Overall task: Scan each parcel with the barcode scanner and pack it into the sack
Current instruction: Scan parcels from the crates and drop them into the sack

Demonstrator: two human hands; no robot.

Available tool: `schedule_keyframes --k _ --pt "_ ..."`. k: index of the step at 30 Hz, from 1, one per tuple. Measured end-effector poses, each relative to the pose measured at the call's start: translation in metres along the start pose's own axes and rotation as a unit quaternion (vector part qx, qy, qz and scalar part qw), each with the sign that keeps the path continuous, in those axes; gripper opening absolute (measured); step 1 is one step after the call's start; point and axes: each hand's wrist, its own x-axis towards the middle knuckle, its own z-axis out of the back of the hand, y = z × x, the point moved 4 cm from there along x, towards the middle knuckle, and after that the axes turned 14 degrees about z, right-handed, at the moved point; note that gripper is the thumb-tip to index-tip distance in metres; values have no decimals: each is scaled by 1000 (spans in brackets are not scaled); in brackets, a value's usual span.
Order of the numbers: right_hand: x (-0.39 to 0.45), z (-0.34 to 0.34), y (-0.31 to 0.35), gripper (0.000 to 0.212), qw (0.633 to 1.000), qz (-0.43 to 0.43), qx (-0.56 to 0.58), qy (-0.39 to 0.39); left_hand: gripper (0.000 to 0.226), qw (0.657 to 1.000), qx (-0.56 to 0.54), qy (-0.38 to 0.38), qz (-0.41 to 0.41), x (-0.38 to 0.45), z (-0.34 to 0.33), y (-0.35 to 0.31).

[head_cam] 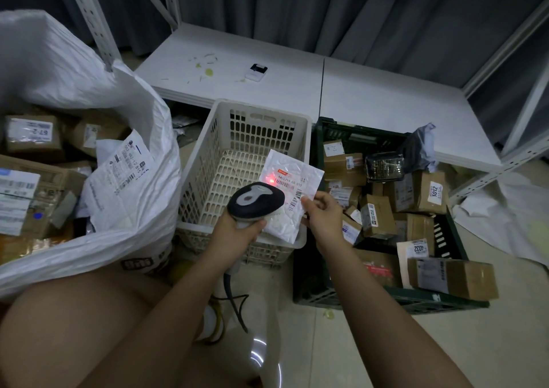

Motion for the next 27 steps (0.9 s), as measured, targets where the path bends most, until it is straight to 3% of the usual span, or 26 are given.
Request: schedule_keyframes --k 8,13,19,27 --pt "-1 1 5 10 1000 4 1 2 45 1000 1 -11 12 1 4 2" --pt "-4 -1 33 7 999 49 10 -4 47 999 -34 -16 -14 -11 11 -16" --pt "-18 -14 121 5 987 150 55 18 37 991 -69 -73 -83 -51 35 -77" --pt "-68 -64 239 3 959 249 87 102 54 961 -135 -176 -168 -123 120 -153"
